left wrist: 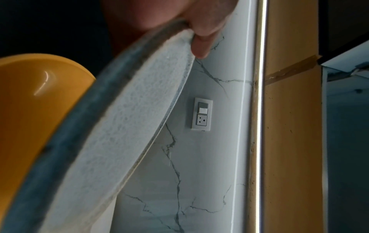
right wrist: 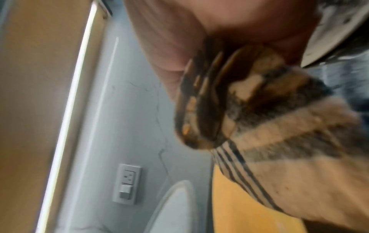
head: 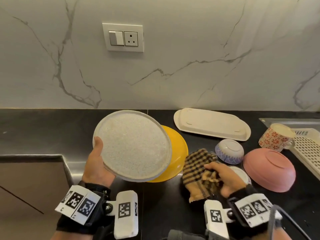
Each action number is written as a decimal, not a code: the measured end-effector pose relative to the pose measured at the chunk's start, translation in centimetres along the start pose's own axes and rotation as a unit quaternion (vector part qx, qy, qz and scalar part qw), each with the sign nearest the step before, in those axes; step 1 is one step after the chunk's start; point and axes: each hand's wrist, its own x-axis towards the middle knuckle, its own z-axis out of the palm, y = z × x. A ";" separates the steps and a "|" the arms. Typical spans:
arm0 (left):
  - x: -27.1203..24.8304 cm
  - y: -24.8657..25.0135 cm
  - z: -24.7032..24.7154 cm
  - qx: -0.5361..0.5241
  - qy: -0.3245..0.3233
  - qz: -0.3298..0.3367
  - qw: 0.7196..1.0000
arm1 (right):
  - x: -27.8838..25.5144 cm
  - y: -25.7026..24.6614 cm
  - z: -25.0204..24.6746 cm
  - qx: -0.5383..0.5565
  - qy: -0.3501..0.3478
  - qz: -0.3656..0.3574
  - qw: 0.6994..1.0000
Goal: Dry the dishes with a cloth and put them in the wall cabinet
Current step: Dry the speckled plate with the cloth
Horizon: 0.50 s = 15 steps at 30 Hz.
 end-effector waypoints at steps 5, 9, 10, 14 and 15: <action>-0.6 -0.5 1.4 0.027 -0.066 -0.030 0.997 | -4.3 -4.0 2.9 0.007 -0.056 -0.294 0.954; -0.2 -1.6 3.0 0.015 -0.072 -0.064 0.995 | -6.3 -2.1 7.9 -0.421 -0.133 -0.533 0.721; -0.2 -1.8 3.3 -0.002 -0.077 -0.089 0.993 | -5.5 -0.7 8.4 -0.529 -0.142 -0.581 0.601; -0.2 -2.4 3.5 -0.024 -0.124 -0.142 0.982 | -3.5 1.0 8.9 -0.670 -0.225 -0.553 0.441; -0.1 -2.4 3.5 -0.018 -0.143 -0.143 0.979 | -3.4 0.9 8.9 -0.660 -0.220 -0.565 0.444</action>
